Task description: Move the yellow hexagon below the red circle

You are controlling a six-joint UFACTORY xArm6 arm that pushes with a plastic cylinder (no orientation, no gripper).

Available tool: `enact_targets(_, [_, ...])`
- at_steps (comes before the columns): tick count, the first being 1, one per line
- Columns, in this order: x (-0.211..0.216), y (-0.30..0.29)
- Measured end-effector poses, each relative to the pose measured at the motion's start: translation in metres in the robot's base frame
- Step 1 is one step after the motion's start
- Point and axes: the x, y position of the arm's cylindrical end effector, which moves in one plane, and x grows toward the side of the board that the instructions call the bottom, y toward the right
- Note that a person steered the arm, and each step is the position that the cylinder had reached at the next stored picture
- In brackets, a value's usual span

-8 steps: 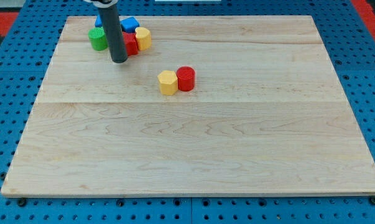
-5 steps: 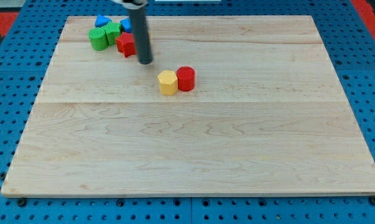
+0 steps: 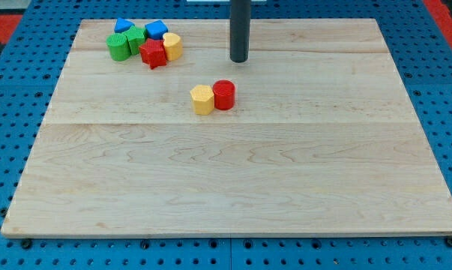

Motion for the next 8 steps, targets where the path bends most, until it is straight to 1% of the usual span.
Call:
enact_targets(1, [0.040,-0.055])
enact_targets(2, [0.083,-0.085])
enact_targets(3, [0.093,-0.086])
enact_targets(4, [0.119,-0.078])
enact_targets(5, [0.124,-0.044])
enact_targets(8, [0.124,-0.047])
